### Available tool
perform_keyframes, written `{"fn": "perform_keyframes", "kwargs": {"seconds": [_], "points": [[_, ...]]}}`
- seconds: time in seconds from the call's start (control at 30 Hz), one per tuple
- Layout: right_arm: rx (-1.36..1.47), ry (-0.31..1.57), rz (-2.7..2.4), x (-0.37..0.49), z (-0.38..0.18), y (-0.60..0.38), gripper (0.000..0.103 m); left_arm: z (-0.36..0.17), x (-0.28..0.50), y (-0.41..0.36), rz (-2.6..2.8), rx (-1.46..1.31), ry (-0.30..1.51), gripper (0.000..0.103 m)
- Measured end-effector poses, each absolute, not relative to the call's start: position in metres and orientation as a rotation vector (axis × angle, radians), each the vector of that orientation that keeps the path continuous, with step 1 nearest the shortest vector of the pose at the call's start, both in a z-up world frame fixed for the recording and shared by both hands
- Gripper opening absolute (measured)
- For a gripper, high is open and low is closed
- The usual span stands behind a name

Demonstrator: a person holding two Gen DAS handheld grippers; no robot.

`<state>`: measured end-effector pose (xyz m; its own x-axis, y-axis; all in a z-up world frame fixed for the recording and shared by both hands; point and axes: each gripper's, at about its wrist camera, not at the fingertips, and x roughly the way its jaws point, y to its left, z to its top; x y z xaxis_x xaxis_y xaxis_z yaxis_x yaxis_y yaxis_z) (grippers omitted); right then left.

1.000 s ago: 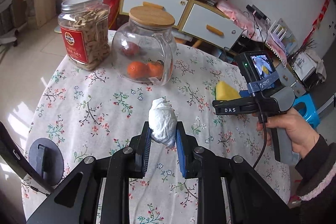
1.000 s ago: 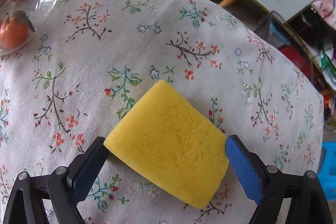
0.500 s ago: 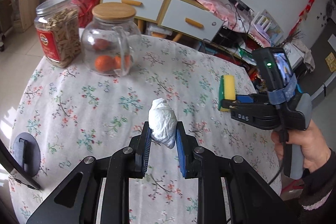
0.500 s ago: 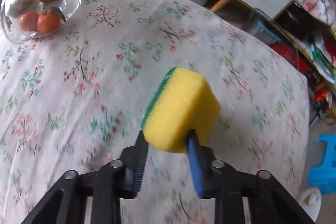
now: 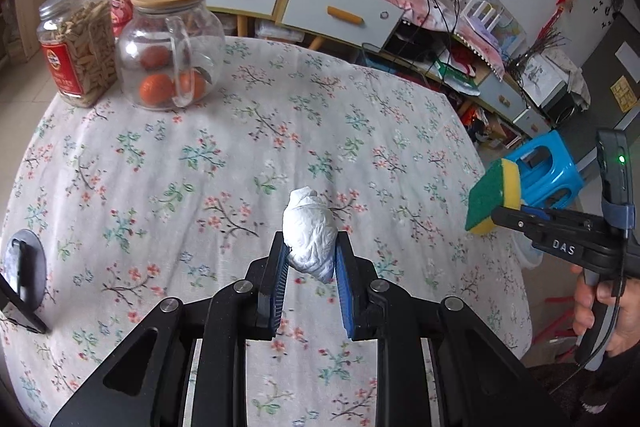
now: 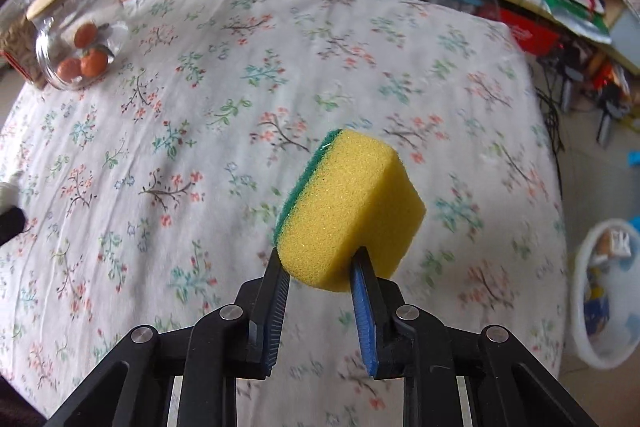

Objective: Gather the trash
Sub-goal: 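Carry the sponge to the bin and open the right tool while the left tool carries the tissue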

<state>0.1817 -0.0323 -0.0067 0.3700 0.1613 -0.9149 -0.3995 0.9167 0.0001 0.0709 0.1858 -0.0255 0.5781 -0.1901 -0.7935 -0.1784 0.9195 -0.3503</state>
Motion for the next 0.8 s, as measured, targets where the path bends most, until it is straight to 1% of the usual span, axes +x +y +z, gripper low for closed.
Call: {"fn": "perform_keyframes", "kwargs": {"seconds": [0.2,0.5,0.8], "points": [[-0.123,1.083,0.361,0.172,0.003,-0.074,0.027,-0.017,0.077,0.155,-0.044,-0.403,0.949,0.024],[-0.054,1.088,0.316,0.184,-0.002,-0.137,0.027,-0.024,0.107,0.095,-0.100,-0.340,0.974,0.024],[0.125,1.089,0.150,0.201,-0.003,-0.258,0.027,-0.031,0.147,0.017,-0.204,-0.252,1.012,0.024]]}}
